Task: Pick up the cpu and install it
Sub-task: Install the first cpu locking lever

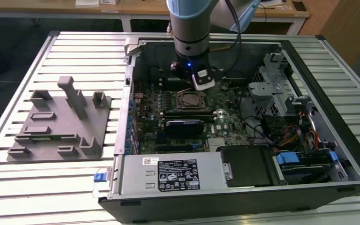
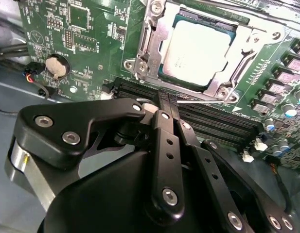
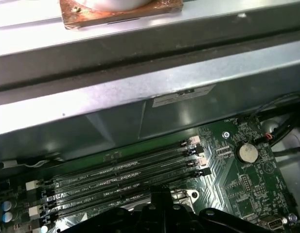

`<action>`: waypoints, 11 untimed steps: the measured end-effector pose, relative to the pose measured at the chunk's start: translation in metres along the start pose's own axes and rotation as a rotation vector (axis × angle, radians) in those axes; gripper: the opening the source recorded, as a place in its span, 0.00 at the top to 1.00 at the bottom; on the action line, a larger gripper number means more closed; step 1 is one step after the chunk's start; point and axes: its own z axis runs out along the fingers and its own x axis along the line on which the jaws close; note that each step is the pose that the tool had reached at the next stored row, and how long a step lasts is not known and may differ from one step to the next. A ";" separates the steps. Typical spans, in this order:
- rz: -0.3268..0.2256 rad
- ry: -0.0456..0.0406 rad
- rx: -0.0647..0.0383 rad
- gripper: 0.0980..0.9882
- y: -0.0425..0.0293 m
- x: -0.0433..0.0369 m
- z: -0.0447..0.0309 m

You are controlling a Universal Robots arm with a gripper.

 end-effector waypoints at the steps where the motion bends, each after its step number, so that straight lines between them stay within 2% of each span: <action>1: 0.005 -0.0015 0.001 0.99 0.0001 0.0005 0.0004; 11: 0.038 -0.0110 0.004 0.99 0.0064 0.0054 0.0037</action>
